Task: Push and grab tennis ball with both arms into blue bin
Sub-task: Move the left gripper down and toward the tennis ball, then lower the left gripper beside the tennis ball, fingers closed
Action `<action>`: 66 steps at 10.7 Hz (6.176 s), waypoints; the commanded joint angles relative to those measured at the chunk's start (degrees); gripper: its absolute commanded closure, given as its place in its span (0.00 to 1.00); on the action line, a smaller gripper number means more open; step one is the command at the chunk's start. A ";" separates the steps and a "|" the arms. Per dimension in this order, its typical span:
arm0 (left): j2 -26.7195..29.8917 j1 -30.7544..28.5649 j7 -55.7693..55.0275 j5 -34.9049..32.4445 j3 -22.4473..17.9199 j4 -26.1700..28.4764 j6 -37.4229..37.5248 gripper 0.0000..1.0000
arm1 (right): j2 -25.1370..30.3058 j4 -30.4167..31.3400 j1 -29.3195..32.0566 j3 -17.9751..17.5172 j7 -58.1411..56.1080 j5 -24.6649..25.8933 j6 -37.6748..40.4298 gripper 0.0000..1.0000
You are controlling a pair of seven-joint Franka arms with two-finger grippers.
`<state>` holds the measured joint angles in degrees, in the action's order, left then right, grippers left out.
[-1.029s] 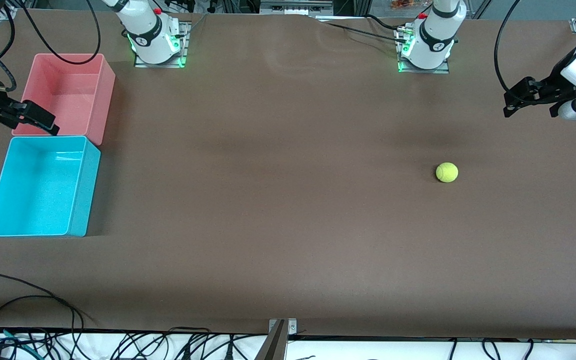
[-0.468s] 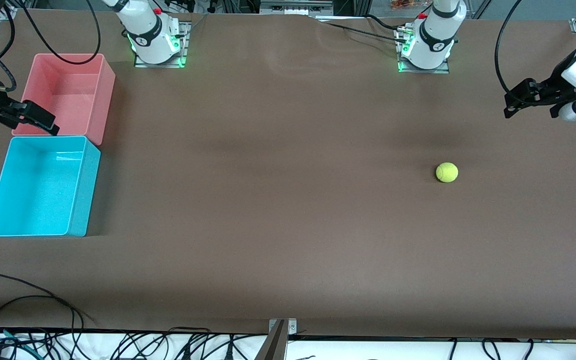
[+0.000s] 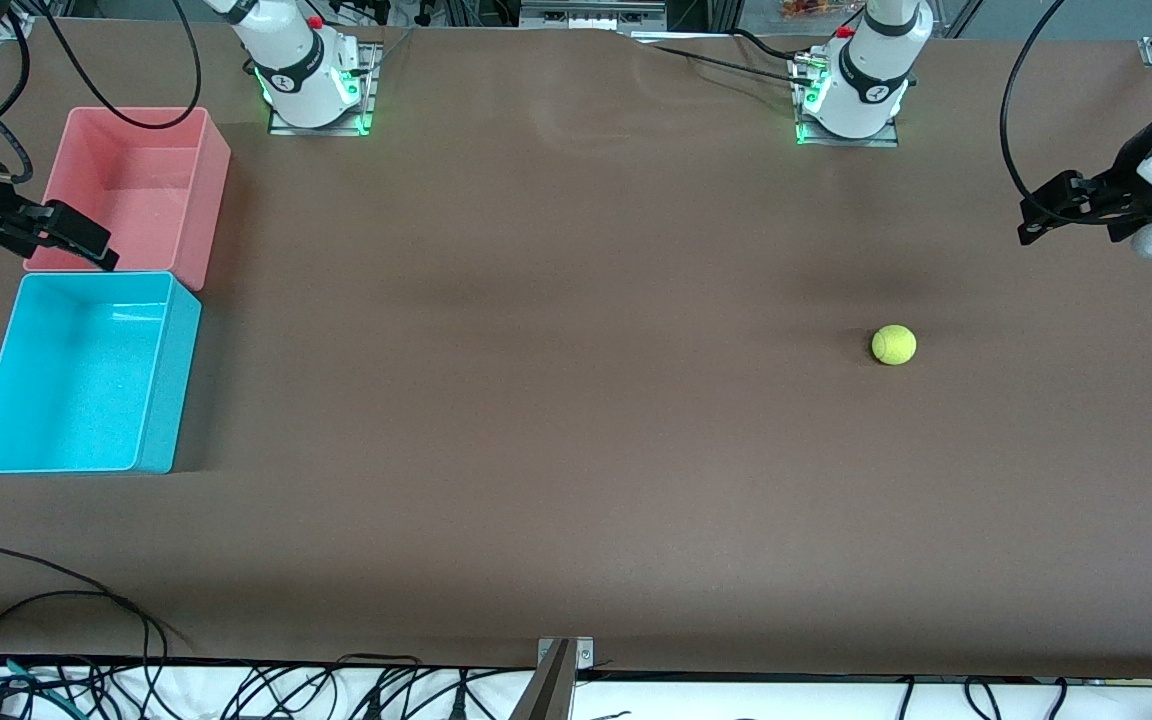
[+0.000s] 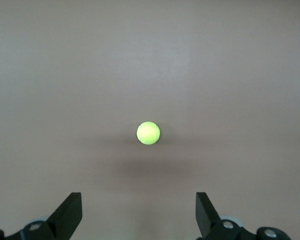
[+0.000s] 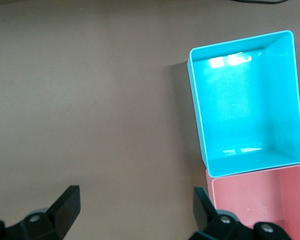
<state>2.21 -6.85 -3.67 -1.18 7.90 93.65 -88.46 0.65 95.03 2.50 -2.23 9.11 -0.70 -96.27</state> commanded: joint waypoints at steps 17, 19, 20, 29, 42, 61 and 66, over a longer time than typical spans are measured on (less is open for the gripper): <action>-2.83 -1.76 0.77 -2.60 -2.01 18.21 -21.29 0.00 | -1.17 -3.10 -0.48 -0.24 -0.32 -0.53 1.26 0.00; -3.09 -1.93 1.82 -2.08 -3.51 18.93 -22.46 0.00 | -0.91 -6.25 -0.48 0.03 -0.67 -0.27 2.22 0.00; -3.01 -1.76 3.31 -2.60 -3.51 19.46 -22.37 0.00 | -0.91 -8.18 -0.48 0.20 -0.58 -0.27 4.58 0.00; -3.18 -3.87 48.18 -2.69 -5.43 24.55 -27.45 1.00 | -0.56 -9.69 -0.40 -0.15 -0.49 0.60 6.09 0.00; -8.97 -3.08 93.66 -1.81 -6.94 34.14 -42.83 1.00 | -1.17 -9.34 -0.66 -0.24 -0.58 0.79 7.15 0.00; -24.01 -2.99 101.32 1.44 -5.79 33.53 -57.70 1.00 | -2.23 -9.34 -1.19 -0.32 -0.49 0.79 7.24 0.00; -25.33 -2.99 101.32 1.27 -5.79 33.53 -59.29 1.00 | -2.23 -9.34 -1.19 -0.32 -0.40 0.79 7.15 0.00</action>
<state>-21.95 -10.05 95.79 -1.43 2.22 127.92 -146.57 -1.66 86.19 1.41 -2.47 8.97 -0.50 -89.82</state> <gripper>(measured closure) 0.991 0.000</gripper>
